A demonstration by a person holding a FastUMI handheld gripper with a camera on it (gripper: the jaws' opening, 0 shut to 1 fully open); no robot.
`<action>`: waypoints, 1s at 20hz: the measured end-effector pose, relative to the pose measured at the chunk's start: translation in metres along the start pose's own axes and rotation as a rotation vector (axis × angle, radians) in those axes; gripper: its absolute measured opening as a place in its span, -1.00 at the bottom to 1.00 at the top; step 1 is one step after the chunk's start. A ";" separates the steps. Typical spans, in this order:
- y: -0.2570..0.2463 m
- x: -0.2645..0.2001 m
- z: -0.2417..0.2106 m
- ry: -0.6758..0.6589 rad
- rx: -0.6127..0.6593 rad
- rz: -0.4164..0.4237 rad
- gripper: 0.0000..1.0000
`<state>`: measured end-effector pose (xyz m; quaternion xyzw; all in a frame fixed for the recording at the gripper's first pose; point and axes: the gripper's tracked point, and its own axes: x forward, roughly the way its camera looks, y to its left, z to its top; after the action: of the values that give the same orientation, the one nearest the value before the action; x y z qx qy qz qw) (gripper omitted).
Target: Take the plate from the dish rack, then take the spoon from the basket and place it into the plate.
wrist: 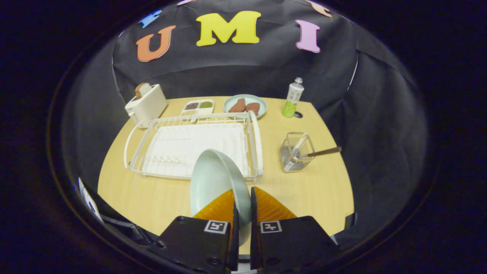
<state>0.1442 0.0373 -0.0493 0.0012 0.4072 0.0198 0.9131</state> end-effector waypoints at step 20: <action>-0.019 0.126 -0.102 0.054 0.281 0.315 -0.47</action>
<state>0.1535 0.0214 -0.2115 0.1916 0.4251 0.1054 0.8783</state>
